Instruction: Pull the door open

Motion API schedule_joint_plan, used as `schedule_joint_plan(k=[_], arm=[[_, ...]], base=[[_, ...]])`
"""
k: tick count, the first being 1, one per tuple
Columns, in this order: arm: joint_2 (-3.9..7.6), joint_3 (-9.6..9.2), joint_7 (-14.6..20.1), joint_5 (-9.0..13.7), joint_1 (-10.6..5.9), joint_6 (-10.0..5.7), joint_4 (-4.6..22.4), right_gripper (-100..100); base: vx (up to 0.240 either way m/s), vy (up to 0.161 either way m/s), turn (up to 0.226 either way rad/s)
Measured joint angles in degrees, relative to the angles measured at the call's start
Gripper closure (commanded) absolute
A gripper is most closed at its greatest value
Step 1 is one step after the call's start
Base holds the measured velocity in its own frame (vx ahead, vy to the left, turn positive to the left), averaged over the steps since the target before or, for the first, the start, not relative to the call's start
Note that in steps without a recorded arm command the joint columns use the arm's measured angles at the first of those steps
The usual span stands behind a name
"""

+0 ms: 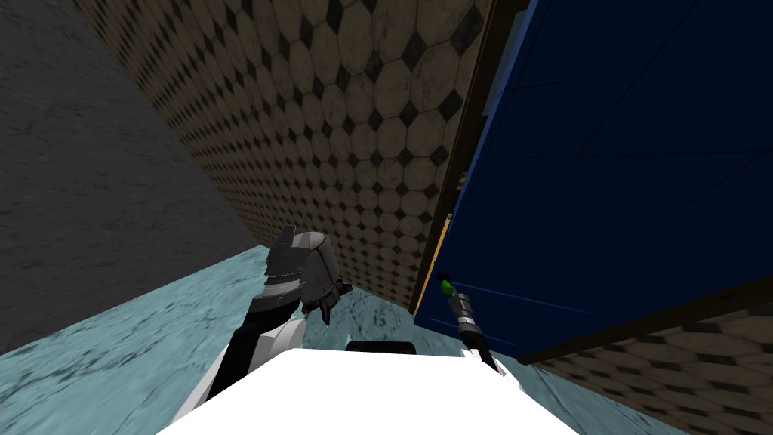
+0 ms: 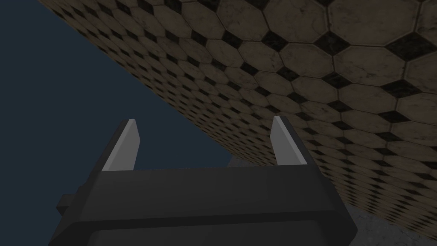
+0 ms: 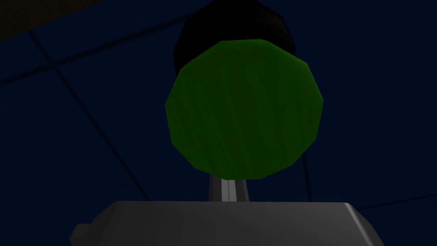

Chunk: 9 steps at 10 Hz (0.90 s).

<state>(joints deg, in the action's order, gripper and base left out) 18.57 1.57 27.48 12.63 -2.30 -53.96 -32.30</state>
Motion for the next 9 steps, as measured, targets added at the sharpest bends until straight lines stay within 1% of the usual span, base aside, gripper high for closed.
schedule_joint_plan(k=[1,2,4,5,6,8,9], arm=[[0.01,-0.15,1.4,0.6,-0.19,-0.03,0.7,-100],[-0.05,-0.27,2.4,1.1,-0.27,0.29,0.9,-100],[0.20,-0.12,4.4,2.2,-0.39,0.53,-0.5,-100],[-0.09,-0.40,5.5,2.7,0.31,1.57,-2.2,-100],[-0.40,-0.84,6.4,2.7,0.14,1.85,-1.7,-100],[-1.23,-1.75,9.1,3.4,-1.06,1.10,-0.3,-100],[-1.44,-2.13,10.9,4.0,-1.56,0.95,0.0,-100]], base=[[-0.058,-0.010,-0.019],[-0.066,-0.017,-0.036],[-0.085,0.002,0.005],[-0.071,0.025,0.054],[-0.048,0.019,0.023],[-0.059,0.015,0.018],[-0.044,0.006,-0.001]])
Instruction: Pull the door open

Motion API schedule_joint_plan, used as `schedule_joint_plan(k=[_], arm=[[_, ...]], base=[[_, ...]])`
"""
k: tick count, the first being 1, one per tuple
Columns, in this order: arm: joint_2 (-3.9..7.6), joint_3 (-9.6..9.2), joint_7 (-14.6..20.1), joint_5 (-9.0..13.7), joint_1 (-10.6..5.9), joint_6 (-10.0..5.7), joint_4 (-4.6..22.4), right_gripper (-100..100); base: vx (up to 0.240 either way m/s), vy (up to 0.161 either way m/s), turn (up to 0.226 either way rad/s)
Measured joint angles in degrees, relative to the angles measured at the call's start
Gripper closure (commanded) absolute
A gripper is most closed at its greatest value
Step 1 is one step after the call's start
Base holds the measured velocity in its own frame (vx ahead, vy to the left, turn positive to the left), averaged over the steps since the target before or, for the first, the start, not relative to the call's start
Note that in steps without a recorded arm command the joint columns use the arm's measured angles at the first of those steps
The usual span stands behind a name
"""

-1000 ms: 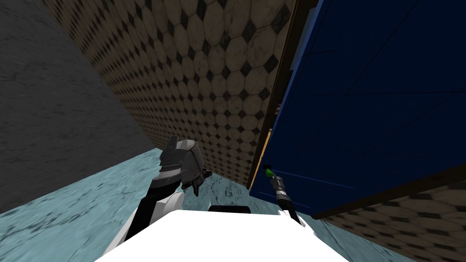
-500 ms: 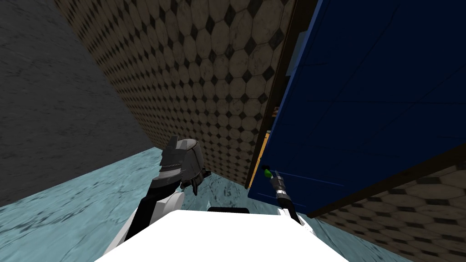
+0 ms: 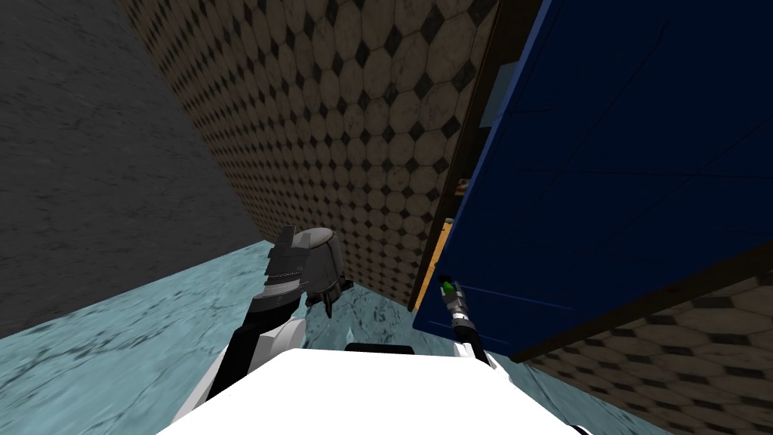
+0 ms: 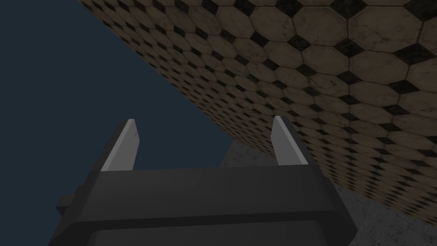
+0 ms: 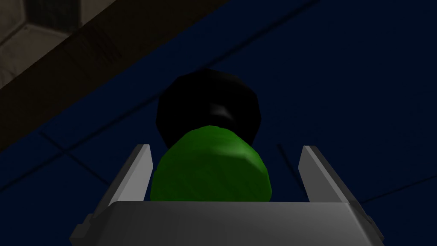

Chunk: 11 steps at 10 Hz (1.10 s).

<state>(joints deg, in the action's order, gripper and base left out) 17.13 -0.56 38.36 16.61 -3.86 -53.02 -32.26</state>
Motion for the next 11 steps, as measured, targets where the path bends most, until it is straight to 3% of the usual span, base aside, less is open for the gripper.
schedule_joint_plan(k=[8,11], arm=[[-1.21,-1.83,11.4,3.6,-0.33,2.04,-2.3,-100],[-1.72,-2.62,15.7,5.0,-1.01,2.32,-2.0,-100]], base=[[-0.048,-0.007,0.004],[-0.050,-0.011,0.005]])
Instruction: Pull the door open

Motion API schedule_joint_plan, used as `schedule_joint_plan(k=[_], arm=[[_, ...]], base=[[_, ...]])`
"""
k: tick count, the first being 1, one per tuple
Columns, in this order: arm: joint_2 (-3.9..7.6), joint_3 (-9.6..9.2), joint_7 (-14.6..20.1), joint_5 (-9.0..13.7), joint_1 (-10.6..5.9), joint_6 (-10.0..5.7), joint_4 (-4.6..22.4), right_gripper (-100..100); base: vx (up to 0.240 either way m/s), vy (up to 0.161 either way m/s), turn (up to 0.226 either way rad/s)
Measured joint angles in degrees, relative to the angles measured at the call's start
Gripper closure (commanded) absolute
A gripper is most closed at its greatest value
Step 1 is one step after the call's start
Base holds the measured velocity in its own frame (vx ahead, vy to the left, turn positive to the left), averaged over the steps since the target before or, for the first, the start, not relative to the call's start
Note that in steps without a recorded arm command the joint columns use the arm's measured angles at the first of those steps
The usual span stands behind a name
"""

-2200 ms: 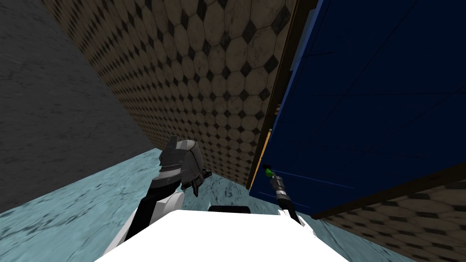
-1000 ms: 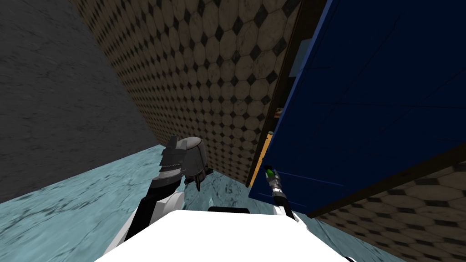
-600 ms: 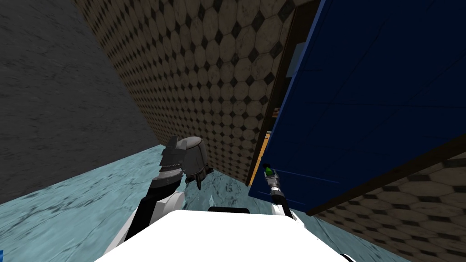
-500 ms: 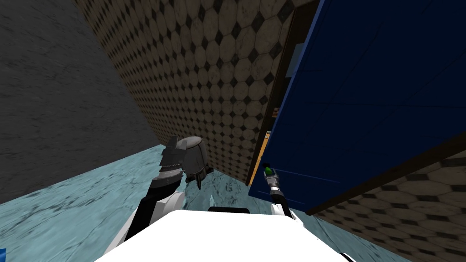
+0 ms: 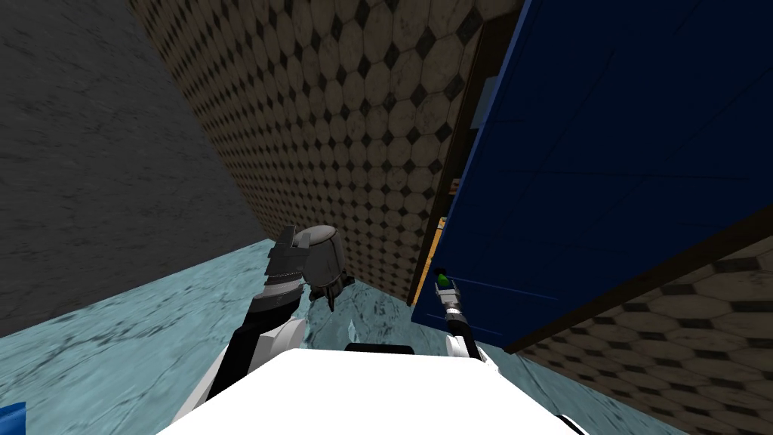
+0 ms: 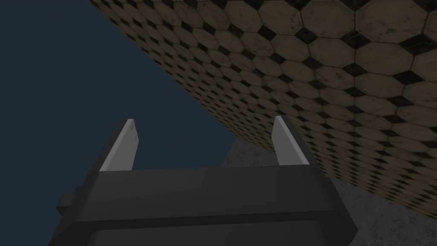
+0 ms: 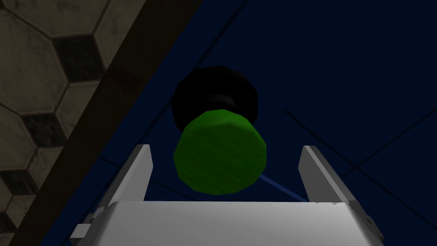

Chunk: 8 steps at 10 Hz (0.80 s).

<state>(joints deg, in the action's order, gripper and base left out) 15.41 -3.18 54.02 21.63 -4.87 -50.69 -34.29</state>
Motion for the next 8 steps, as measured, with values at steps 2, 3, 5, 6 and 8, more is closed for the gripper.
schedule_joint_plan(k=[2,3,5,6,8], arm=[[-0.28,-0.42,2.9,0.8,-0.01,0.46,-0.6,-100],[-0.39,-0.57,4.0,1.1,-0.14,0.57,-0.6,-100],[-0.66,-0.98,6.5,1.8,-0.40,0.74,-0.6,-100],[-0.82,-1.26,8.0,2.3,-0.75,0.73,-0.3,-100],[-1.11,-1.77,11.0,3.3,-0.91,1.19,-0.7,-100]], base=[[-0.043,-0.010,0.003],[-0.037,-0.008,0.004],[-0.039,-0.007,0.003],[-0.067,-0.011,0.008],[-0.047,-0.015,0.002]])
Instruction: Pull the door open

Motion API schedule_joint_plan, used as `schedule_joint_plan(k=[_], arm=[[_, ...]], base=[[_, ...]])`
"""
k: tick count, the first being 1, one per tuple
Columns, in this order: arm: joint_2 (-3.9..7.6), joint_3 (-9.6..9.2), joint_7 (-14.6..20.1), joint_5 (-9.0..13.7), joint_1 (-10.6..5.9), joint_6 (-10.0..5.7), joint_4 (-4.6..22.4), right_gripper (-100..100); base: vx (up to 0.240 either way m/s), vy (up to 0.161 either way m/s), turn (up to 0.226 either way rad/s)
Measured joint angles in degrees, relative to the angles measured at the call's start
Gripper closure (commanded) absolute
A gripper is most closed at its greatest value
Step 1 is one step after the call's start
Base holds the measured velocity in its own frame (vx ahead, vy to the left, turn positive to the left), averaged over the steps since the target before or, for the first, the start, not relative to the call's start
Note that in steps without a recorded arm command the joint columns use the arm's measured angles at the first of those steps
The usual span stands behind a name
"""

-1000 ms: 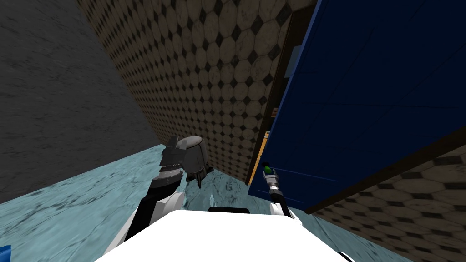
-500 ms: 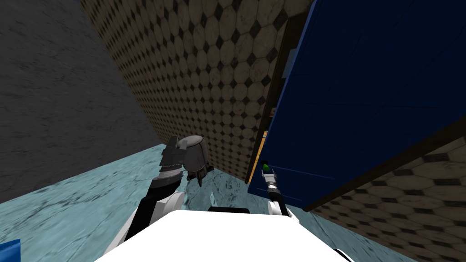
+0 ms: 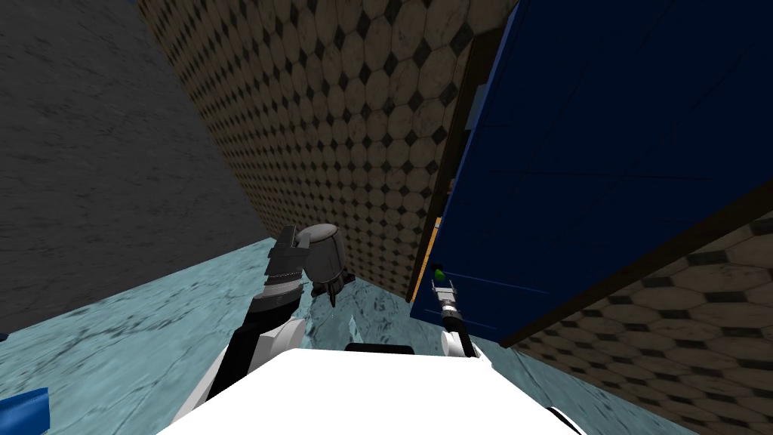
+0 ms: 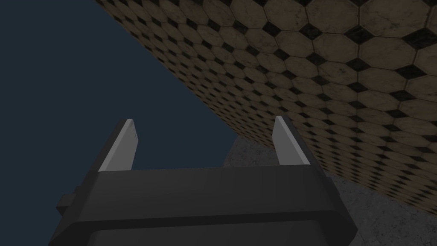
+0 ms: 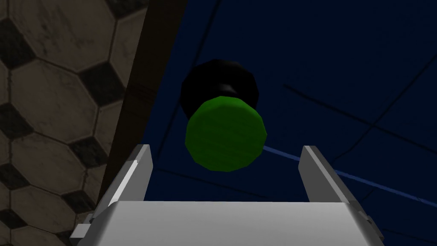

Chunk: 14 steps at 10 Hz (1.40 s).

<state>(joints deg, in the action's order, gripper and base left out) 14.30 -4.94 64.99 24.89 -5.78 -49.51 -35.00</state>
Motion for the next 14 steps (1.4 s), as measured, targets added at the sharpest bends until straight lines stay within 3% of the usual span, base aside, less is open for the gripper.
schedule_joint_plan(k=[10,14], arm=[[-1.66,-2.49,13.7,4.4,-1.52,1.31,-0.3,-100],[-2.10,-3.17,16.9,5.7,-1.59,1.97,-1.1,-100]], base=[[-0.057,-0.010,0.004],[-0.012,-0.007,0.055]])
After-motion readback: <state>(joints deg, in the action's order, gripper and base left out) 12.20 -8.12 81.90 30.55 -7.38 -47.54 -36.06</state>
